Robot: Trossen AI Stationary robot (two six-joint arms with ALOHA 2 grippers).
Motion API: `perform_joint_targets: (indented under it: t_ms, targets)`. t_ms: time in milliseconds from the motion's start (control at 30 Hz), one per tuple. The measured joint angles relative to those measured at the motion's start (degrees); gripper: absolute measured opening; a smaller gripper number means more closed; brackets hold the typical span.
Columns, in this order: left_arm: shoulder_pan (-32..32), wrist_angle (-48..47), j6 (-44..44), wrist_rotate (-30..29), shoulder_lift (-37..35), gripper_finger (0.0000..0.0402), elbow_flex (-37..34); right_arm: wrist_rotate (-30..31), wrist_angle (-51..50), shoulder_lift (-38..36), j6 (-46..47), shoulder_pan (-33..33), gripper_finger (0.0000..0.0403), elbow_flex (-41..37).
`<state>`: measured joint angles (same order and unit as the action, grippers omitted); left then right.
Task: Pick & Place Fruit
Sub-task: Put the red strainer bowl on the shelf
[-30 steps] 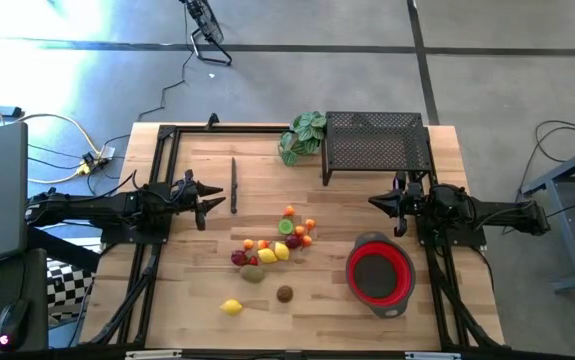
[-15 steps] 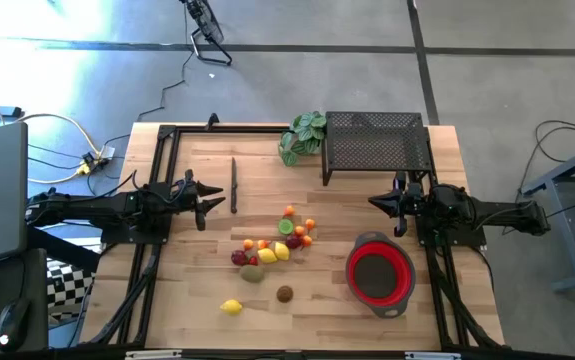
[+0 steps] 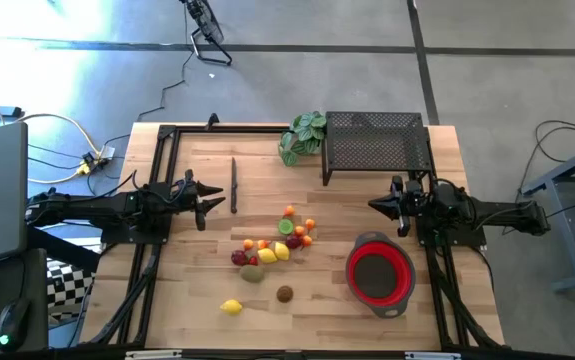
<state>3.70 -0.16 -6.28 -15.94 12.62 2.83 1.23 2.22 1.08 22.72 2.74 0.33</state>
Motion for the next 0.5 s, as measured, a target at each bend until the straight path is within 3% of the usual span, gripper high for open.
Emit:
perform_joint_targets:
  t_ms: [500]
  targets:
    - [0.0,0.0,0.0,0.0,0.0,0.0127,0.0,0.2,2.7,0.0,-0.4,0.0,0.0003,0.0]
